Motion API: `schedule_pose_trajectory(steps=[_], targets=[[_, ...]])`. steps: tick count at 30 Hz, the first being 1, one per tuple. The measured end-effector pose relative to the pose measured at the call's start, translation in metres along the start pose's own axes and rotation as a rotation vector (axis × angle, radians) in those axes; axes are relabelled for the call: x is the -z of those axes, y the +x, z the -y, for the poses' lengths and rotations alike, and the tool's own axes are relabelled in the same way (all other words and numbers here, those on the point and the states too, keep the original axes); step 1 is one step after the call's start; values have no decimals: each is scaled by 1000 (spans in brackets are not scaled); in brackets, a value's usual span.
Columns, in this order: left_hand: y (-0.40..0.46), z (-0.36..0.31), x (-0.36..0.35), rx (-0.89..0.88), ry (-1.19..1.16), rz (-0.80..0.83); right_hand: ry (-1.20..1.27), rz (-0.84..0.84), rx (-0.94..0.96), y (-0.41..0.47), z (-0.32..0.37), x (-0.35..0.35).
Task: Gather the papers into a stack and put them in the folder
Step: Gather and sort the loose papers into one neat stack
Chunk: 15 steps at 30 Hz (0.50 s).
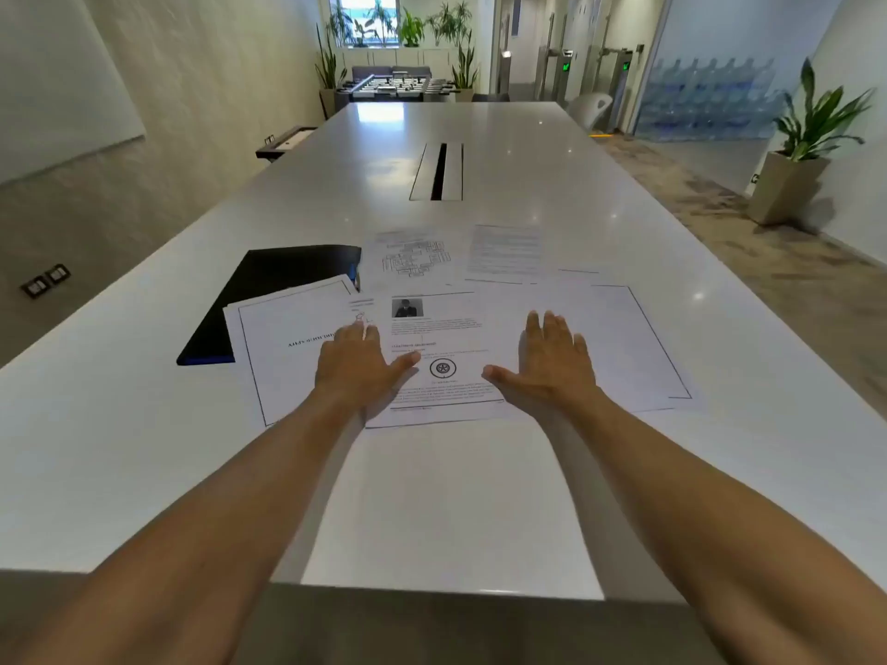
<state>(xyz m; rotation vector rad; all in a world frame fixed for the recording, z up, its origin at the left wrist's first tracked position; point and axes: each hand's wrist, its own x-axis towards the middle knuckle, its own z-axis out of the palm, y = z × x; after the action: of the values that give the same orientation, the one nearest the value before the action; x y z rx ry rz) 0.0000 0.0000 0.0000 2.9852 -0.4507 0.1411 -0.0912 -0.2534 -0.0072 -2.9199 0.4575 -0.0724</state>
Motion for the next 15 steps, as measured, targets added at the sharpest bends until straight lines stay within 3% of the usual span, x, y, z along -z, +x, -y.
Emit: schedule_pose_trajectory(steps=[4, 10, 15], targets=[[-7, -8, -4, 59, 53, 55, -27, 83, -58, -4, 4, -3], [-2, -28, 5, 228, -287, 136, 17, 157, -83, 4, 13, 8], [4, -36, 14, 397, -414, 178, 116, 147, -91, -1, 24, 10]])
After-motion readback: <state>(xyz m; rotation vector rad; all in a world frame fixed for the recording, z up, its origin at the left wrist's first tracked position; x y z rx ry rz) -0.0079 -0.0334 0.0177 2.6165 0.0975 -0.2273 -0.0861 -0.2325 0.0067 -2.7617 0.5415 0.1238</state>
